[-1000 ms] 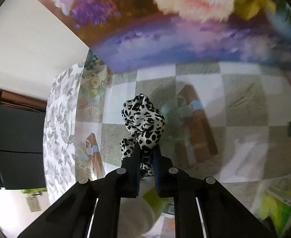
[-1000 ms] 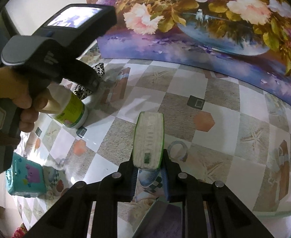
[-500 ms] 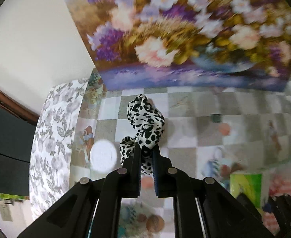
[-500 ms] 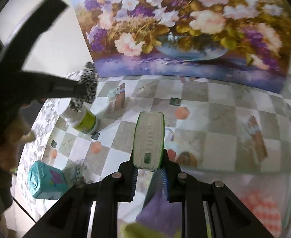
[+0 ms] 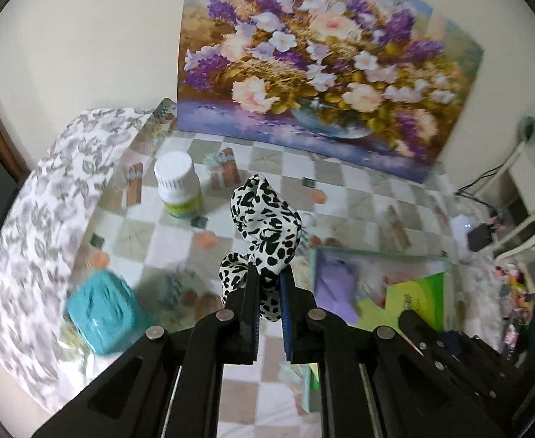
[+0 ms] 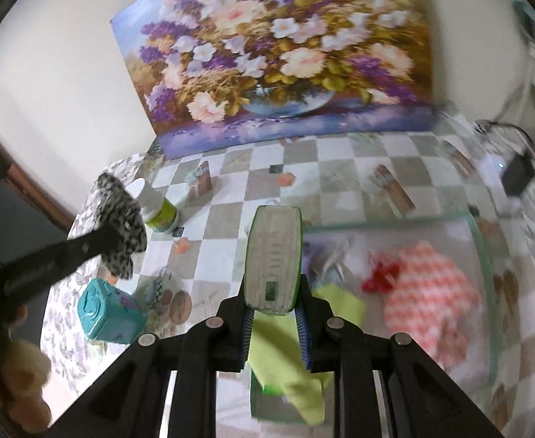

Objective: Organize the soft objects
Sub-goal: 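Carry the scrunchie and tissue pack over the white tray with both tools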

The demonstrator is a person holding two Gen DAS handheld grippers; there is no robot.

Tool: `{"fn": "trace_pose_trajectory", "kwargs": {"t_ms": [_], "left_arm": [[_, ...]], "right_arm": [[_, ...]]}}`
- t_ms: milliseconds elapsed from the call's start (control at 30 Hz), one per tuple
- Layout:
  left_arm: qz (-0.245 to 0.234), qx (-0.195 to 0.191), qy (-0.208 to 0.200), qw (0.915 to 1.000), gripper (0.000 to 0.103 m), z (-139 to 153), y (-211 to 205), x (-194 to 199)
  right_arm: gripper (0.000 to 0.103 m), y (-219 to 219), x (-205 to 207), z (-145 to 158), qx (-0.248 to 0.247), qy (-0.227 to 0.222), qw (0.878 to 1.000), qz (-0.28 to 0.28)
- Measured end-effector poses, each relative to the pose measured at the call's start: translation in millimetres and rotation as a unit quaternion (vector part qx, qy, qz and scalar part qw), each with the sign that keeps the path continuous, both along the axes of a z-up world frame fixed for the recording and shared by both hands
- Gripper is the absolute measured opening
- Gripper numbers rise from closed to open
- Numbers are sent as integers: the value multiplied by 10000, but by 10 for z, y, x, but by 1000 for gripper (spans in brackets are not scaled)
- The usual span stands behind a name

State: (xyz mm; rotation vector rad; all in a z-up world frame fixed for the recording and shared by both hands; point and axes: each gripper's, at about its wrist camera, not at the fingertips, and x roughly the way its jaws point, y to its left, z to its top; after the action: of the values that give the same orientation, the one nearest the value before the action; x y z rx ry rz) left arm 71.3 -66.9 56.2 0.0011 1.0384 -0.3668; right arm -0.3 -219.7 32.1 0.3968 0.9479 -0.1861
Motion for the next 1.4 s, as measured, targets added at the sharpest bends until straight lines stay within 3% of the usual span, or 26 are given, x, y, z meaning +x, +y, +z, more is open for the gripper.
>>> {"fn": "trace_pose_trajectory", "kwargs": {"t_ms": [233,467,867,1133,1400], "left_arm": [[-56,-434,-77,9990,10,-69,49,-511],[-393,-167,-213,9989,10,-196,-149,-837],[-701,60,-94,9975,11,-331,-306,-875],[-967,17,417,9944,11,-565,-457,-866],[-1346,222,432,9897,11,-747,-716,-940]], "right_arm": [[23,45,-468,23,-242,-74,9992,-312],[23,-61,-770,-108,-498,146,9969,-585],[23,-328,-753,-372,-427,576,9928,-958],[23,-609,-816,-580,-165,928,9864,-1346],[23,-723,-819,-777,75,1224,9826,-1398]]}}
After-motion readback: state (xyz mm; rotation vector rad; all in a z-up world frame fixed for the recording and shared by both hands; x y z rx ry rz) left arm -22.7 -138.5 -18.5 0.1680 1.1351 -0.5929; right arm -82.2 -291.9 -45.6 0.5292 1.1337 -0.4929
